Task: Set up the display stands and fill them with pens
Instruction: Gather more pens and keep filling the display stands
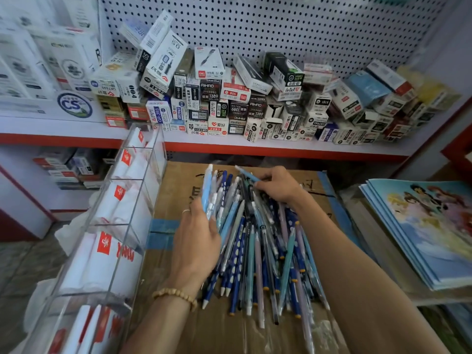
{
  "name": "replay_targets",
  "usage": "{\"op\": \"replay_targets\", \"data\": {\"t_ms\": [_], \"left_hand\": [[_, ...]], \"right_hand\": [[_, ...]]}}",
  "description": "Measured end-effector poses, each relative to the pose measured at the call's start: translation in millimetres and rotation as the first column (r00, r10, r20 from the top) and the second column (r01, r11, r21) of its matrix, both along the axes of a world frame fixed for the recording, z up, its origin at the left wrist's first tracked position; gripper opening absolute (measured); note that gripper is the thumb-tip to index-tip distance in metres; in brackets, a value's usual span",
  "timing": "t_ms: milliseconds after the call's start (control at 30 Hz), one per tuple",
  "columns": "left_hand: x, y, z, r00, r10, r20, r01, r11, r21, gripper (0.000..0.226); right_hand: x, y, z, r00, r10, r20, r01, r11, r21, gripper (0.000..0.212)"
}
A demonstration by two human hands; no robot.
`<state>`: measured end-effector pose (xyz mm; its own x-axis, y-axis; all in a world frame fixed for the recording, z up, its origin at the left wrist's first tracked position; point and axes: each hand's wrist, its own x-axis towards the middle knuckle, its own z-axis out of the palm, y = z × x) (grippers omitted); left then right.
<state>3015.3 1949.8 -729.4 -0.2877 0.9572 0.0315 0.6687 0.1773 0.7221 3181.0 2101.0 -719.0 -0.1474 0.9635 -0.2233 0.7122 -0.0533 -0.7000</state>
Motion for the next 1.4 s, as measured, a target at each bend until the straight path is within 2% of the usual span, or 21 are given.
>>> {"op": "replay_targets", "data": {"t_ms": [100, 167, 300, 467, 533, 700, 800, 900, 1067, 1167, 1300, 1400], "left_hand": [[5.4, 5.7, 9.1, 0.998, -0.051, 0.041, 0.049, 0.998, 0.040, 0.057], [9.1, 7.8, 14.3, 0.991, -0.102, 0.084, 0.097, 0.994, 0.058, 0.054], [17.8, 15.1, 23.2, 0.960, -0.153, 0.234, 0.139, 0.987, 0.076, 0.049], [29.5, 27.7, 34.0, 0.888, -0.240, 0.393, 0.189, 0.968, 0.164, 0.025], [35.5, 31.2, 39.3, 0.853, -0.270, 0.446, 0.206, 0.960, 0.188, 0.025], [53.1, 36.3, 51.7, 0.852, -0.325, 0.411, 0.246, 0.940, 0.235, 0.022], [65.4, 39.0, 65.6, 0.810, -0.386, 0.442, 0.295, 0.919, 0.261, 0.026], [81.3, 35.8, 78.4, 0.754, -0.451, 0.478, 0.357, 0.892, 0.279, 0.021], [116.7, 17.3, 93.5, 0.536, -0.566, 0.626, 0.535, 0.801, 0.266, 0.026], [134.6, 4.3, 98.6, 0.446, -0.545, 0.710, 0.562, 0.788, 0.252, 0.031], [158.7, -18.1, 103.7, 0.404, -0.557, 0.726, 0.614, 0.753, 0.236, 0.024], [177.7, -36.2, 109.9, 0.361, -0.584, 0.727, 0.650, 0.717, 0.253, 0.026]], "right_hand": [[5.6, -3.2, -0.7, 0.994, -0.036, -0.106, 0.038, 0.999, 0.017, 0.009], [9.3, -6.2, -1.4, 0.978, -0.079, -0.194, 0.085, 0.996, 0.023, 0.007], [18.6, -7.0, 3.1, 0.886, -0.214, -0.411, 0.260, 0.964, 0.058, 0.007], [29.2, -9.8, 25.0, 0.659, -0.346, -0.668, 0.486, 0.874, 0.027, 0.012], [34.5, -13.8, 37.8, 0.569, -0.372, -0.734, 0.550, 0.835, 0.003, 0.014], [46.5, -28.0, 72.6, 0.330, -0.344, -0.879, 0.605, 0.792, -0.082, 0.013], [50.8, -42.8, 95.7, 0.203, -0.285, -0.937, 0.556, 0.821, -0.129, 0.013], [54.1, -63.9, 107.1, 0.139, -0.271, -0.952, 0.495, 0.852, -0.170, 0.015], [65.8, -98.2, 123.3, 0.024, -0.240, -0.971, 0.506, 0.840, -0.195, 0.014], [82.1, -119.5, 134.0, -0.001, -0.197, -0.980, 0.574, 0.803, -0.162, 0.014], [103.7, -154.1, 140.5, 0.002, -0.178, -0.984, 0.674, 0.727, -0.131, 0.018], [129.0, -178.7, 144.8, -0.041, -0.157, -0.987, 0.706, 0.695, -0.140, 0.011]]}}
